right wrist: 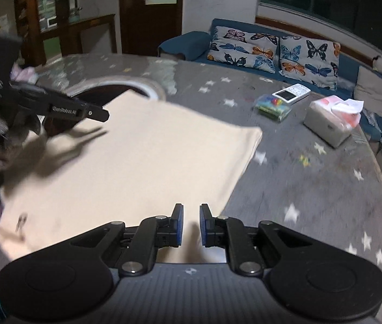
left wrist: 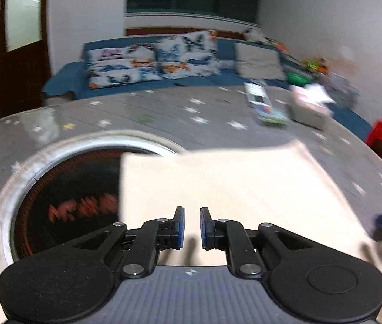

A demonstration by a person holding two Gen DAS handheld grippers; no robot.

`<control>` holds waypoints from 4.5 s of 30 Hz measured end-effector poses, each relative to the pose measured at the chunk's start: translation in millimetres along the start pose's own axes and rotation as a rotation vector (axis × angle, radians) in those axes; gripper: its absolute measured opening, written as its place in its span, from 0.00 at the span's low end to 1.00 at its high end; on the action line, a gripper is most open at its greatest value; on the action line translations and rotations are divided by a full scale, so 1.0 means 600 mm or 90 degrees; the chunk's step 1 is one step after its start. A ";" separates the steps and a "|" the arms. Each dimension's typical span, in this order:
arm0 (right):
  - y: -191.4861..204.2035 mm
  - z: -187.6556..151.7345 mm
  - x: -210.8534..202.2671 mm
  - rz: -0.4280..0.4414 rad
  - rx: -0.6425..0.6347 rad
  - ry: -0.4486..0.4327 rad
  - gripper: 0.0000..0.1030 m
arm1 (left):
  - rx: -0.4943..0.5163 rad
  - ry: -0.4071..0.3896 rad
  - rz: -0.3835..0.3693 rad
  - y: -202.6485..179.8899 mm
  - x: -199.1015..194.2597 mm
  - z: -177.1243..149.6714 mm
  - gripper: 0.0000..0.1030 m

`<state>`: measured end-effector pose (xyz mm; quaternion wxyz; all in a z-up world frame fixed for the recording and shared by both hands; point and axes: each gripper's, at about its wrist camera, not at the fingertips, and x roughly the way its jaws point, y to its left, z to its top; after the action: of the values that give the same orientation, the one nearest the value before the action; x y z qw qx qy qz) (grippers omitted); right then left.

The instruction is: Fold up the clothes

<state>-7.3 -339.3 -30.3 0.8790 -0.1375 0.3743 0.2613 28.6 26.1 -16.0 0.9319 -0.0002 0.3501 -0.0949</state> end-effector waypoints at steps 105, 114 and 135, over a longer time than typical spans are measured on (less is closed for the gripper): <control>-0.223 -0.247 -0.145 -0.266 0.456 -0.137 0.05 | 0.204 0.018 -0.202 -0.232 -0.088 -0.140 0.47; -0.198 -0.164 -0.194 -0.250 0.363 -0.183 0.05 | 0.202 0.015 -0.212 -0.236 -0.086 -0.140 0.49; 0.035 0.096 -0.173 -0.051 0.046 -0.235 0.05 | 0.057 -0.052 -0.110 -0.065 -0.176 -0.145 0.53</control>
<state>-45.8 -333.6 83.9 0.9468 -0.0702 0.2105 0.2333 -113.1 12.5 -10.2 0.9328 0.0077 0.3058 -0.1907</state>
